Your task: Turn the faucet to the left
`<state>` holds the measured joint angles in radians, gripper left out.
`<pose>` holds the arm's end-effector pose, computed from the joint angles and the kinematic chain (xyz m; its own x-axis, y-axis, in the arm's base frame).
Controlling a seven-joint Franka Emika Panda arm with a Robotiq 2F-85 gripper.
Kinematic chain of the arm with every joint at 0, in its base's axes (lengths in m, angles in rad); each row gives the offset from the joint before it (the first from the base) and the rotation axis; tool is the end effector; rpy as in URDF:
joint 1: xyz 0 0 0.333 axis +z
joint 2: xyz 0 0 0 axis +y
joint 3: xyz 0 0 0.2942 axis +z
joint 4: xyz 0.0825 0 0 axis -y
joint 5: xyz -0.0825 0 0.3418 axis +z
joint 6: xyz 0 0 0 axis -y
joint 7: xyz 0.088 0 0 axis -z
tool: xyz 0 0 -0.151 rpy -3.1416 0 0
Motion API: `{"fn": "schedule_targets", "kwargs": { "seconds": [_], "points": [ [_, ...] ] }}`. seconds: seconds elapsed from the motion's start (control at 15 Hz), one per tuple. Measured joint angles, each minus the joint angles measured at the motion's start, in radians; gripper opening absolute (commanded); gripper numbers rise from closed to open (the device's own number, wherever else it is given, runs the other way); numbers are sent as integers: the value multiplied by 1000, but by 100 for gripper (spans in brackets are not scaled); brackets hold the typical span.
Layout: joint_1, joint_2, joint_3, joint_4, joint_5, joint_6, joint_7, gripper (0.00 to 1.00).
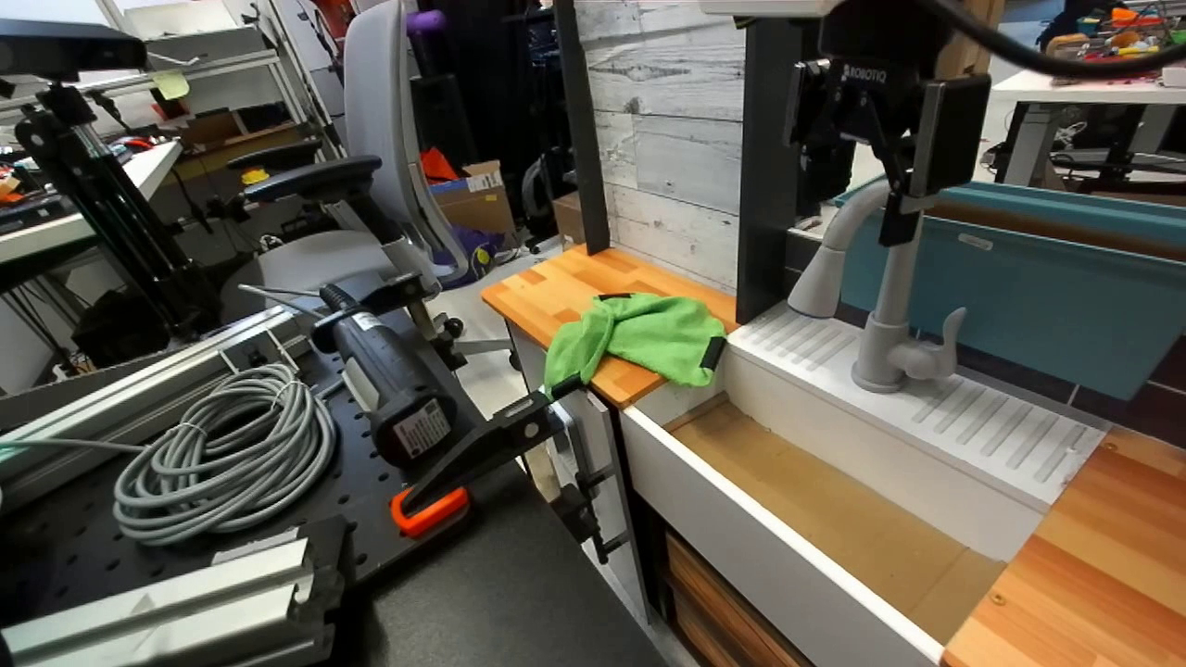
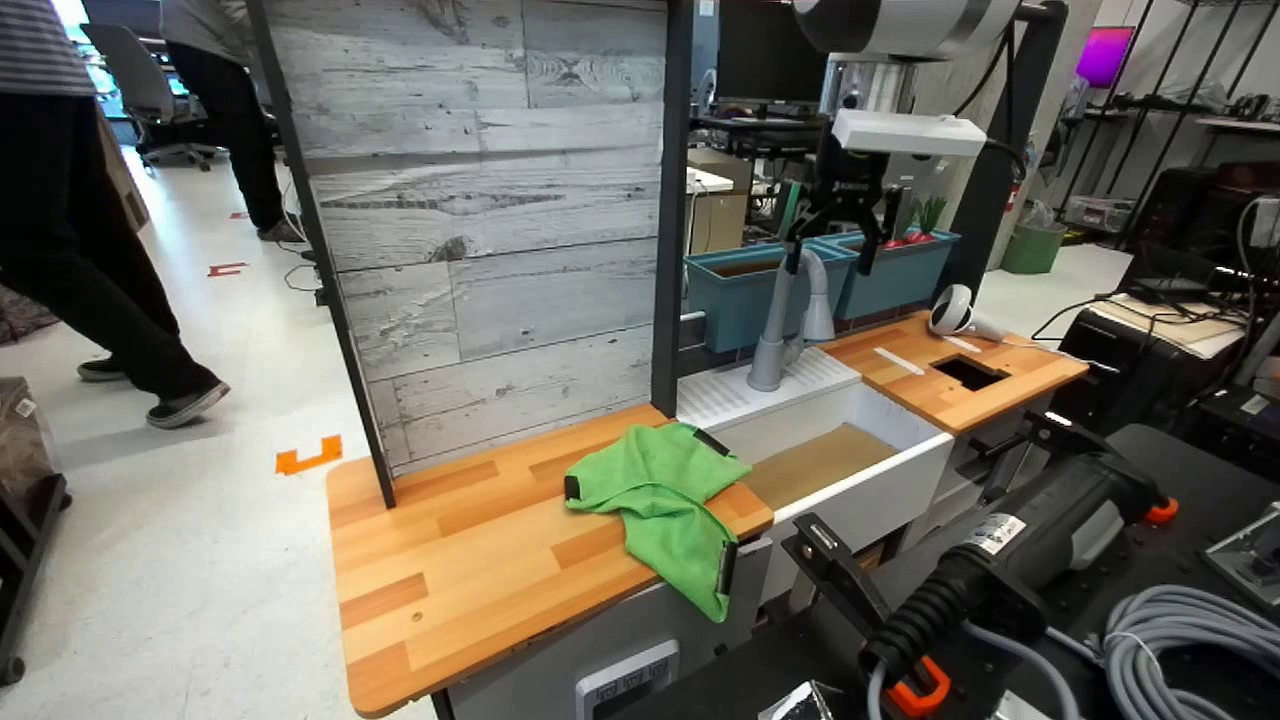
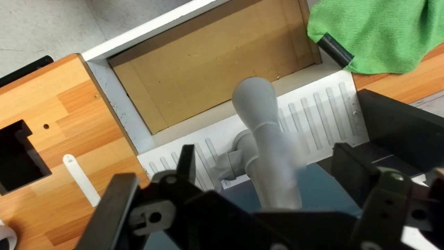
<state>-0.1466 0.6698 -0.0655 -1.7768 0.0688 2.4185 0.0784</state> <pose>0.6006 -0.1257 0.1501 0.9460 -0.3231 -0.0263 -0.3232 -0.9463 -0.0014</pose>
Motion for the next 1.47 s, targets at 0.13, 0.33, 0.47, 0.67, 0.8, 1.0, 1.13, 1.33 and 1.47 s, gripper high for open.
{"fn": "schedule_targets", "kwargs": {
  "seconds": [0.13, 0.33, 0.47, 0.67, 0.8, 1.0, 1.13, 1.33, 1.47],
  "points": [
    [-1, 29, 0, 21, 0, 0, 0, 57],
    [-1, 55, 0, 41, 0, 0, -1, 32],
    [-1, 60, 0, 43, 0, 0, -4, 17],
    [-1, 61, 6, 43, 0, -3, -8, 4],
    [-1, 60, 8, 43, 0, -5, -8, 6],
    [-1, 60, 9, 43, 10, -6, -6, 6],
    [-5, 61, 15, 45, 50, -11, -6, 6],
    [-19, 69, 28, 63, 117, -37, 6, 6],
    [-21, 76, 37, 73, 161, -42, 32, 6]
  ]
}}
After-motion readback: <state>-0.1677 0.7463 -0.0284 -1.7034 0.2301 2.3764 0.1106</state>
